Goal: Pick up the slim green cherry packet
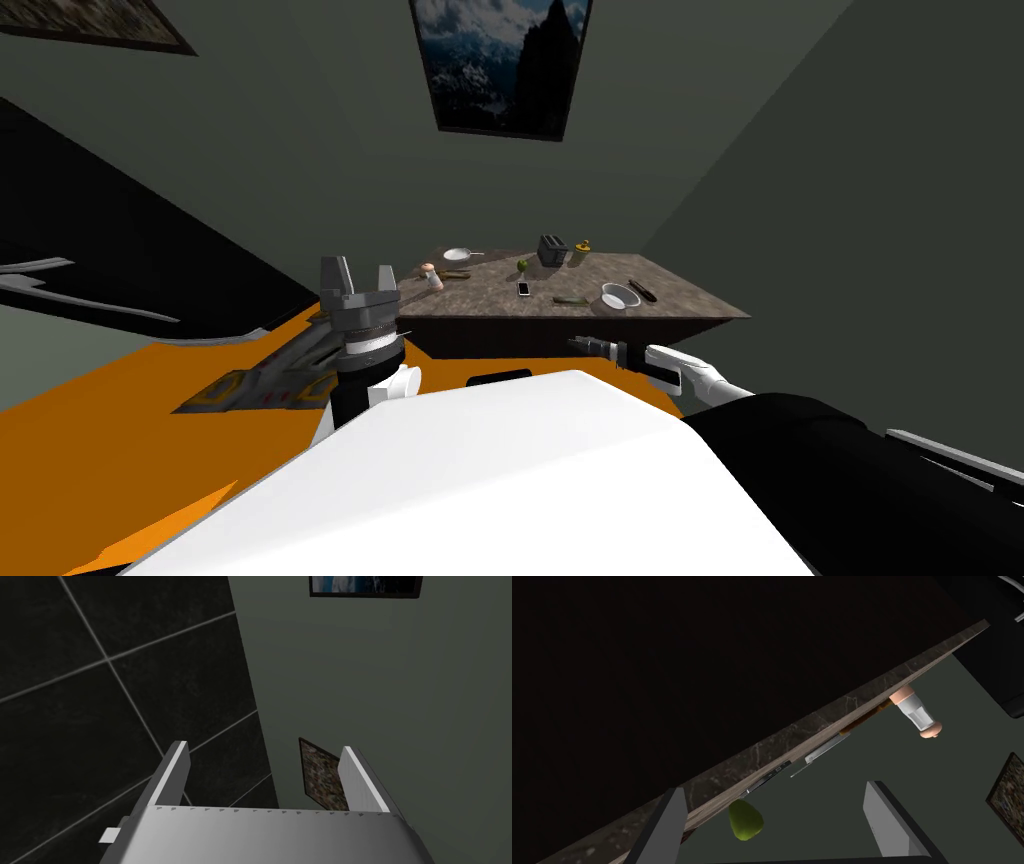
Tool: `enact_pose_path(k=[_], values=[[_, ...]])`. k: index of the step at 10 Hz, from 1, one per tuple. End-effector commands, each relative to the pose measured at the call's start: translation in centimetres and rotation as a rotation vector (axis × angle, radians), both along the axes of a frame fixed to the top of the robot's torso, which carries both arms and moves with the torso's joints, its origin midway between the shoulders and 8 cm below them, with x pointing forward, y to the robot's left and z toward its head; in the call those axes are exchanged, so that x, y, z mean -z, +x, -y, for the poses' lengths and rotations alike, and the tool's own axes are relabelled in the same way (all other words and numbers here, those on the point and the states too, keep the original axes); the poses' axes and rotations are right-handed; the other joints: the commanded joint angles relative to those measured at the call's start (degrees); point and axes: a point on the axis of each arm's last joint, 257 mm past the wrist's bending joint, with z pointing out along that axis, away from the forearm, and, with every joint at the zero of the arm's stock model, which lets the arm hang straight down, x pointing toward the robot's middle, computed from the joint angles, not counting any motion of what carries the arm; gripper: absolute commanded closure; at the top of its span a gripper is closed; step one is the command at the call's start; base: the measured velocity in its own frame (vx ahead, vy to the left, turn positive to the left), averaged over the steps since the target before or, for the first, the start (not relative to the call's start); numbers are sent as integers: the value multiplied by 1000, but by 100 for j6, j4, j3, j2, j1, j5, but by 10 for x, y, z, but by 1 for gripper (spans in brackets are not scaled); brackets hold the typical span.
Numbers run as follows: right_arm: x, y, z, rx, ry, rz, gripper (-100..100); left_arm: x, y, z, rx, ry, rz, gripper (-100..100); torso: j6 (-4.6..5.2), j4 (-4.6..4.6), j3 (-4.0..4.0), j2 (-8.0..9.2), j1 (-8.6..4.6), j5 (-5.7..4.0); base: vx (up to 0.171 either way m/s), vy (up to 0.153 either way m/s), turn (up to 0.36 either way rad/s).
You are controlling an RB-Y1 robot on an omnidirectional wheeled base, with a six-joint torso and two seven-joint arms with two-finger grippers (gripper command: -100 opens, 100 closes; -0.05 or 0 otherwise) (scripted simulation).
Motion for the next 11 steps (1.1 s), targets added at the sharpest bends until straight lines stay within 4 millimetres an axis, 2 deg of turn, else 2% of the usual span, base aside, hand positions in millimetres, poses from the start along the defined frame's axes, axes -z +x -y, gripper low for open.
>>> enact_pose_path(k=[1,2,3,4,5,7,8,9,10,11], values=[[11,-21,29,-30,-89,-46,-100,0,0,0,0,0,0,0,0,0,0,0,0,0,15,2,324],[7,-21,37,-43,-115,-51,-100,0,0,0,0,0,0,0,-4,1,3,5,3,2,7,-4,228],[16,-35,60,-69,-185,-88,-100,0,0,0,0,0,0,0,0,2,5,8,3,1,-2,3,428],[13,-35,67,-77,-205,-91,-100,0,0,0,0,0,0,0,-6,2,6,10,5,2,-3,-6,159],[18,-48,89,-111,-275,-127,-100,0,0,0,0,0,0,0,4,3,8,13,4,2,-13,7,325],[16,-48,97,-111,-292,-132,-100,0,0,0,0,0,0,0,3,4,10,17,6,1,-8,-4,82],[15,-61,122,-151,-369,-168,-100,0,0,0,0,0,0,0,7,5,11,18,5,0,-15,11,366],[16,-61,126,-145,-375,-171,-100,0,0,0,0,0,0,0,-6,4,10,17,8,2,-16,-2,204],[13,-73,155,-177,-454,-209,-100,0,0,0,0,0,0,0,4,5,11,18,6,2,-22,3,357],[13,-73,155,-177,-454,-209,-100,0,0,0,0,0,0,0,-3,5,11,19,7,2,-18,-4,166]])
